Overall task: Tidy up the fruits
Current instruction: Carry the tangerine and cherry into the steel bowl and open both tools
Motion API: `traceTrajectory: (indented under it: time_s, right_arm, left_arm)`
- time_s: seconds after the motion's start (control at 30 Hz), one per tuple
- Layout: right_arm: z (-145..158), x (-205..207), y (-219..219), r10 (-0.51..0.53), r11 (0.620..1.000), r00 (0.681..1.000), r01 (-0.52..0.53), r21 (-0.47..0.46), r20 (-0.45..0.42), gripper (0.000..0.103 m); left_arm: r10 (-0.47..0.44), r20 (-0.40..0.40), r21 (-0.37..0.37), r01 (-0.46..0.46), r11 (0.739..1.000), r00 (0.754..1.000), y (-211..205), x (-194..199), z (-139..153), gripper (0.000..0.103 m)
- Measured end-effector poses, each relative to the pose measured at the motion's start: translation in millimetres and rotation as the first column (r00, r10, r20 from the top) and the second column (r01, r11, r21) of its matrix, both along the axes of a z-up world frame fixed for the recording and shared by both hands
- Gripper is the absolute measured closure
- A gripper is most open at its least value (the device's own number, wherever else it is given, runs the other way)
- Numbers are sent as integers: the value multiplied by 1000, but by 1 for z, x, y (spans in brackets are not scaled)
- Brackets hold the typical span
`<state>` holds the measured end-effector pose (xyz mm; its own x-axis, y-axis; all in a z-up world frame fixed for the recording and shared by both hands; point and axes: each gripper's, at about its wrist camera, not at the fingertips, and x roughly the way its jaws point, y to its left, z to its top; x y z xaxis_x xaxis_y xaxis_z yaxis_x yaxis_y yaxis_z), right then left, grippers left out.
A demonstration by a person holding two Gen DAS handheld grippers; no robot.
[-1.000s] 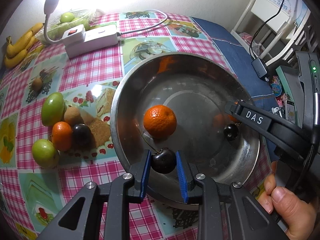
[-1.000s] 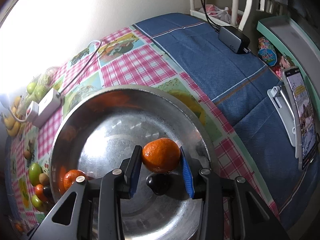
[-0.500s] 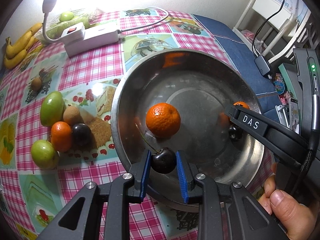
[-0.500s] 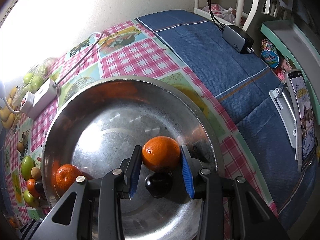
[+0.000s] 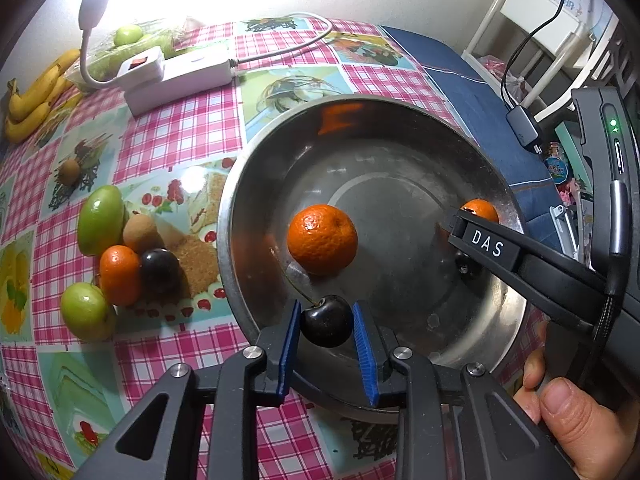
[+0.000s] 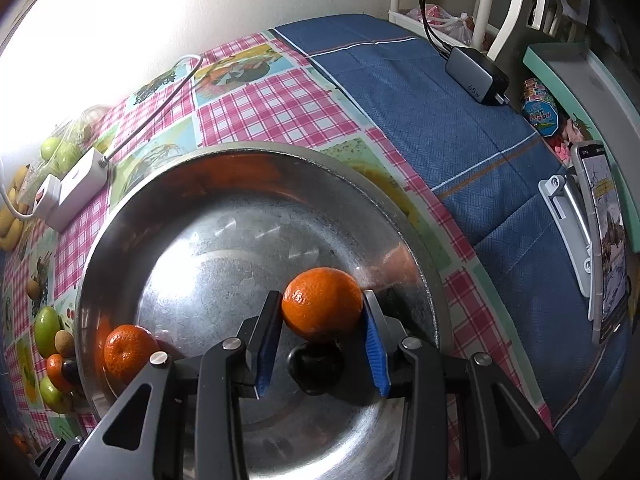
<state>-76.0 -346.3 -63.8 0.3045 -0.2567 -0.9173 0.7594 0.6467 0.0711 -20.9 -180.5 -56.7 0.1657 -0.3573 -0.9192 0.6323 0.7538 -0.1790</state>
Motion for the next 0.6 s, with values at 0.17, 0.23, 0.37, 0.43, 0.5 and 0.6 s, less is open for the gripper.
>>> traceTrajectory:
  time_s: [0.17, 0.23, 0.37, 0.43, 0.5, 0.6]
  right_arm:
    - [5, -1, -1, -11, 1000, 1000, 11, -3, 19, 56]
    - [8, -1, -1, -10, 1000, 1000, 10, -12, 25, 54]
    - [16, -1, 2, 1, 999, 999, 1, -36, 43, 41]
    - [21, -1, 4, 8, 999, 998, -6, -48, 57, 39]
    - [26, -1, 5, 13, 998, 998, -9, -60, 67, 34]
    - [32, -2, 6, 18, 997, 996, -12, -73, 85, 26]
  left_arm:
    - [-3, 1, -14, 3, 1000, 1000, 1, 0, 3, 56]
    - [-8, 8, -15, 9, 1000, 1000, 1, -1, 6, 53]
    - [-17, 20, -21, 17, 1000, 1000, 0, -2, 11, 48]
    - [-16, 29, -30, 17, 999, 999, 0, -2, 15, 46]
    - [-13, 37, -39, 15, 999, 999, 1, -2, 20, 41]
    - [4, 52, -51, -1, 999, 999, 5, -1, 27, 38]
